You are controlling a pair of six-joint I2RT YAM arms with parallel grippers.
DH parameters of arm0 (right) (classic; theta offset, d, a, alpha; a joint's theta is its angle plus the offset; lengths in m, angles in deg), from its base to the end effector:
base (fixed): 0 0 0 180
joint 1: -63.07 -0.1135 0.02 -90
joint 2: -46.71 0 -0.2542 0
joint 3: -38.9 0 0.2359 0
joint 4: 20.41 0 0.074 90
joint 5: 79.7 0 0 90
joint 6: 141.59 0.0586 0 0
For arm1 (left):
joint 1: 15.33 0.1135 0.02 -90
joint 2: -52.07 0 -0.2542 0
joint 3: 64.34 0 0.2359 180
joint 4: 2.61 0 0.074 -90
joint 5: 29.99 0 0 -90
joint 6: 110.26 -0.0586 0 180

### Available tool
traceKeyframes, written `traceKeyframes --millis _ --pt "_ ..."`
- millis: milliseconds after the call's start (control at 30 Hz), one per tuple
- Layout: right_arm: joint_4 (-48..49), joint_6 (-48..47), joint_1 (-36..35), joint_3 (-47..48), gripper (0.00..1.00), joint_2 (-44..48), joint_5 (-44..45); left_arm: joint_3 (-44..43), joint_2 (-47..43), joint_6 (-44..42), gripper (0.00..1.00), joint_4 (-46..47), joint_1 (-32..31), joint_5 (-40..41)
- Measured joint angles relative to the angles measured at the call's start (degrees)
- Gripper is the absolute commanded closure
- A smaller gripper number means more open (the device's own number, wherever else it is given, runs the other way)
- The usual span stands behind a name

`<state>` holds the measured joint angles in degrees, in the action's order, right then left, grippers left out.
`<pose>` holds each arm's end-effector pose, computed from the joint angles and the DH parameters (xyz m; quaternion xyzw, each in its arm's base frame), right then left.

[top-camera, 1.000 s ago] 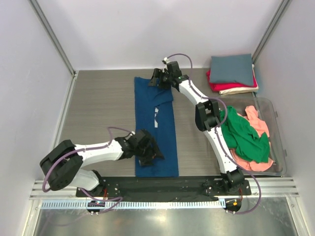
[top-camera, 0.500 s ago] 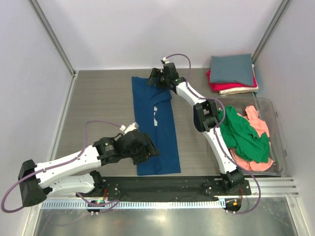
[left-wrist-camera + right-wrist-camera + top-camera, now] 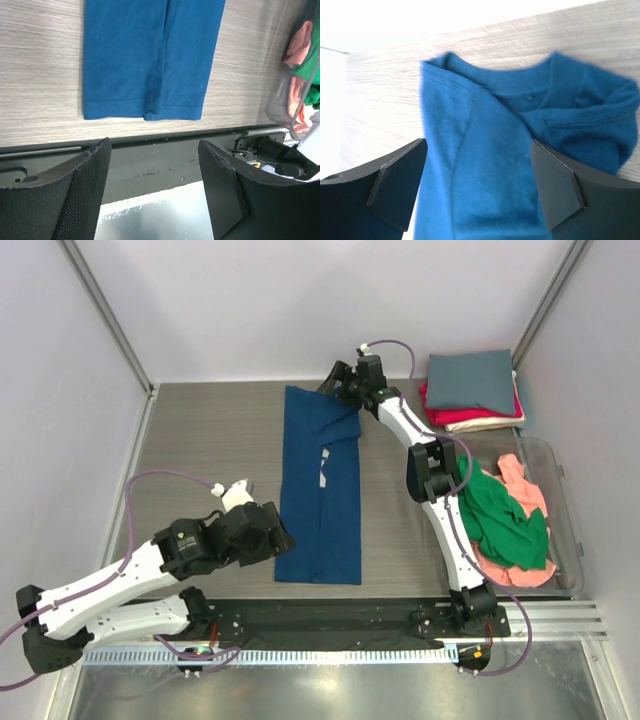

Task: Fold and stack the t-shirts
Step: Fold the tshirt

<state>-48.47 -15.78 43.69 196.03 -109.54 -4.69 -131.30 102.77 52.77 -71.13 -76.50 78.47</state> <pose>0.5654 0.2150 0.1598 0.0536 0.8472 0.3380 0.4064 0.0957 -0.1354 0.2738 -0.1481 0.9236 -0.2350 0.2640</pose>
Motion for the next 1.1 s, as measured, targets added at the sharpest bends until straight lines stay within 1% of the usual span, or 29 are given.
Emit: traceKeyframes --millis 100,133,200,233,300,333,367,433,500,533,600,667,700,800,833,900,967,1033,1100 --pt "0.02 -0.9 0.37 -1.22 0.07 3.41 -1.4 2.12 -1.53 -0.35 0.29 1.14 0.0 0.46" --pt "-0.13 -1.22 0.37 -4.13 0.07 6.97 -1.86 3.21 -1.77 -0.46 0.29 1.57 0.0 0.44" --pt "-0.37 -1.66 0.11 -12.83 0.07 15.98 -2.08 6.19 -1.95 -0.57 0.29 2.99 0.0 0.39" --pt "-0.92 -1.95 -0.07 -17.62 0.07 20.79 -2.01 7.85 -1.99 -0.68 0.29 3.63 0.0 0.42" --pt "0.13 -3.1 -0.92 -31.54 0.07 35.04 0.07 10.75 -2.25 -0.72 0.29 4.63 0.0 0.46" --pt "-0.07 -3.61 -1.86 -40.22 0.06 44.57 1.68 11.98 -2.54 -0.87 0.29 5.35 0.0 0.46" --pt "-0.83 -3.89 -2.73 -46.21 0.07 51.82 2.69 13.27 -2.91 -1.09 0.29 5.92 0.0 0.46" --pt "0.68 -3.78 -5.88 -57.66 0.07 65.7 4.96 14.97 -3.43 -1.31 0.28 7.1 0.0 0.57" --pt "1.55 -2.8 -10.29 -68.78 0.07 76.04 8.0 16.24 -3.61 -1.55 0.28 8.24 0.02 0.79" --pt "0.85 -1.9 -13.62 -75.32 0.07 81.9 10.36 16.65 -3.58 -1.6 0.28 8.63 0.02 0.94" --pt "0.02 0.15 -19.58 -85.74 0.13 88.21 13.68 17.53 -3.61 -1.6 0.28 9.81 0.02 1.14" --pt "-2.43 3.85 -24.96 -96.72 0.18 91.69 16.09 18.62 -3.61 -1.64 0.28 11.3 0.07 1.22" --pt "-2.99 6.01 -27.12 -101.68 0.19 91.76 17.14 19.3 -3.61 -1.68 0.28 12.26 0.07 1.22" --pt "-7.96 11.93 -32.57 -113.31 0.23 92.39 19.34 21.77 -3.43 -1.7 0.28 14.84 0.09 1.18" --pt "-8.26 14.4 -34.99 -115.16 0.23 93.48 20.98 22.53 -3.28 -1.68 0.28 15.45 0.09 1.11" --pt "-7.15 17.51 -38.66 -115.45 0.24 97.29 22.34 24.04 -2.4 -1.55 0.28 16.94 0.11 1.01" --pt "-6.36 20.24 -41.97 -116.28 0.26 97.74 23.54 25.46 -1.09 -1.44 0.29 18.62 0.13 0.79" --pt "-6.1 22.05 -43.52 -117.5 0.29 96.1 23.91 26.43 0.0 -1.22 0.29 19.76 0.15 0.48" --pt "-4.44 23.45 -43.65 -117.77 0.32 95.12 24.39 27.06 0.98 -1.03 0.29 20.83 0.17 0.2"
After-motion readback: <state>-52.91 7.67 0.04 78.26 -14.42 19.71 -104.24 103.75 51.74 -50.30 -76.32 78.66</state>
